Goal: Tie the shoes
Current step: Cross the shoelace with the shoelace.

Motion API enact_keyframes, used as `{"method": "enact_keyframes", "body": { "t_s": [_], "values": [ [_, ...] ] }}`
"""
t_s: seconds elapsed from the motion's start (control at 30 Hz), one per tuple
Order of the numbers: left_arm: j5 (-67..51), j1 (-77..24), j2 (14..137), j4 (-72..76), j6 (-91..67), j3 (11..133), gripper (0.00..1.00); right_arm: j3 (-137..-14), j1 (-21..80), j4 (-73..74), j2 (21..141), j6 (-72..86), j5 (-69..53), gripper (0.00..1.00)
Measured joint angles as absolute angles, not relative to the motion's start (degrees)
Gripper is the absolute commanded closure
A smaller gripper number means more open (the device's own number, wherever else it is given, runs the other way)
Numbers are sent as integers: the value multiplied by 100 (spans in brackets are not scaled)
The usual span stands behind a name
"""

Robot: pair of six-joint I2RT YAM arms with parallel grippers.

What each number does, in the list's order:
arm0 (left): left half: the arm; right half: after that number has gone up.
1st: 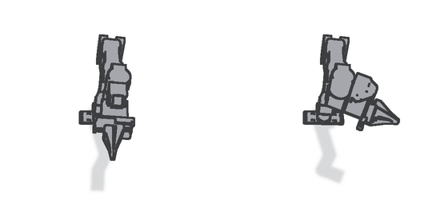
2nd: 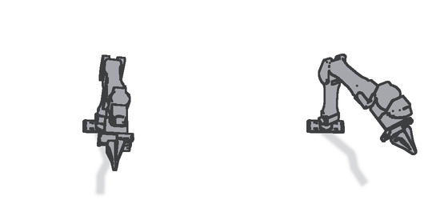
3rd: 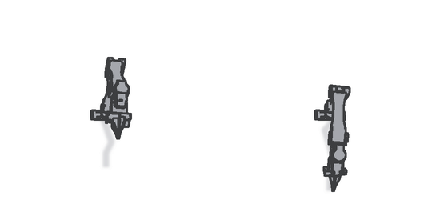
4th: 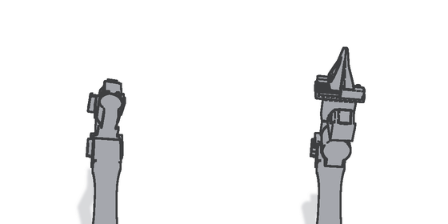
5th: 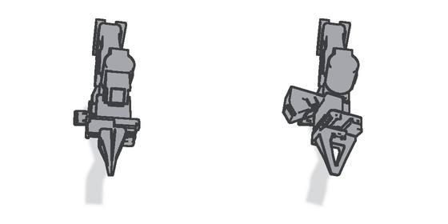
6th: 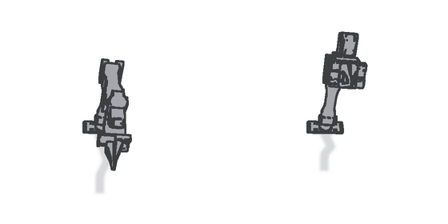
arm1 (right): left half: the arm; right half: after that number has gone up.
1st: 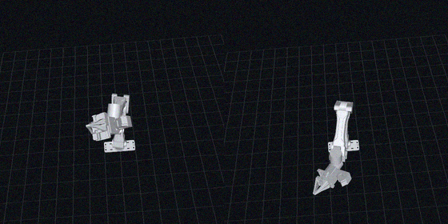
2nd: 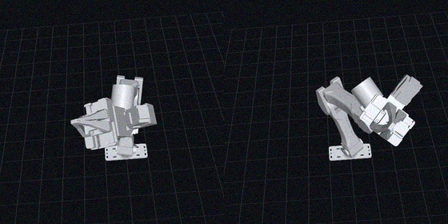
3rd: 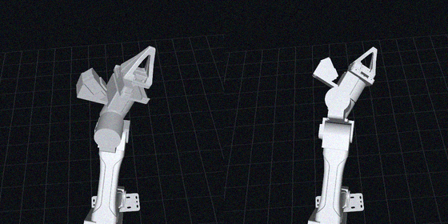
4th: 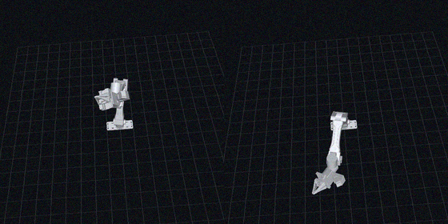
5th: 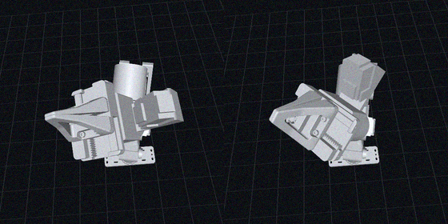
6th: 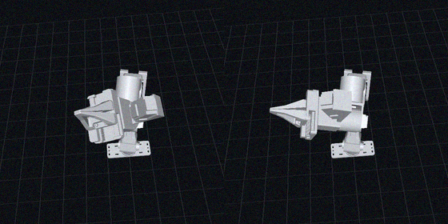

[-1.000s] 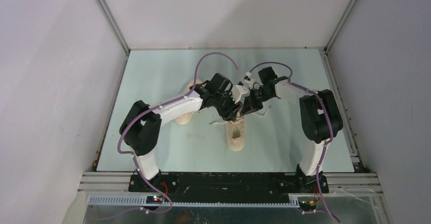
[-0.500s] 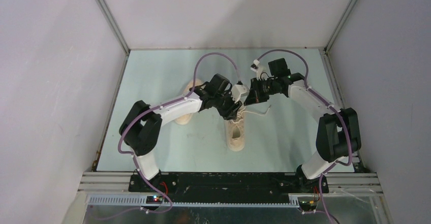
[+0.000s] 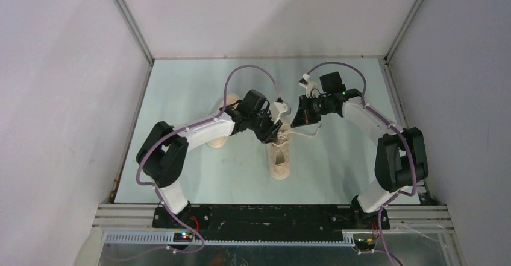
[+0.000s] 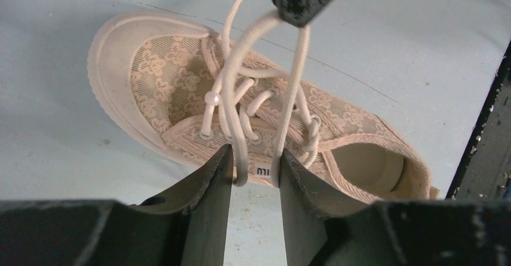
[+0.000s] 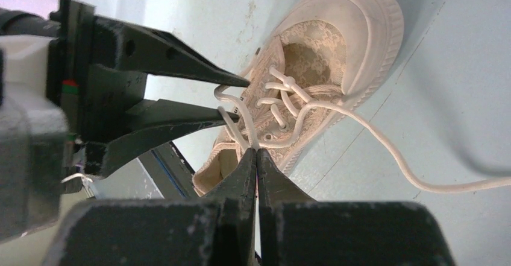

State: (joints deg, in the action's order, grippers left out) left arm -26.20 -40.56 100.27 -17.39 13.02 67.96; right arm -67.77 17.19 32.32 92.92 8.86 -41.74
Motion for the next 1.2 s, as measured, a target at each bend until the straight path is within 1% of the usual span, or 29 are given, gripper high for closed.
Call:
{"method": "enact_keyframes", "body": {
  "t_s": [0.2,0.37,0.53,0.73,0.8,0.83,0.87,0.9,0.93,0.97,1.03,1.07,1.17,1.2],
  "values": [
    [-2563,-4270,9769,-1684,1398,6674,66,-6726,1625,3205,9292,967,-4174,100],
    [-2565,-4401,9776,-1761,1487,6689,73,-6726,1599,3192,9292,989,-4174,100],
    [-2565,-4414,9839,-1813,1516,6796,86,-6726,1590,3175,9292,1002,-4176,100],
    [-2569,-4414,9915,-1855,1553,6882,96,-6720,1568,3162,9292,1004,-4178,100],
    [-2571,-4414,9944,-1855,1557,6893,98,-6718,1551,3159,9292,1007,-4182,91],
    [-2574,-4412,9950,-1859,1559,6893,98,-6716,1538,3157,9292,1009,-4187,81],
    [-2578,-4412,9953,-1857,1562,6893,99,-6716,1522,3153,9292,1022,-4193,77],
    [-2591,-4405,9955,-1852,1562,6893,99,-6711,1496,3144,9292,1046,-4189,70],
    [-2609,-4394,9955,-1852,1559,6893,99,-6705,1446,3127,9292,1070,-4167,66],
    [-2628,-4381,9955,-1848,1549,6890,99,-6700,1387,3124,9292,1122,-4093,60],
    [-2703,-4335,9955,-1815,1505,6888,99,-6698,1216,3133,9297,1251,-3715,55],
    [-2733,-4311,9957,-1802,1492,6886,99,-6696,1138,3144,9306,1341,-3428,54],
    [-2821,-4230,9981,-1780,1428,6886,99,-6696,788,3188,9476,1678,-2792,44],
    [-2838,-4219,9990,-1780,1402,6886,99,-6696,690,3221,9581,1841,-2539,44]
  ]
}}
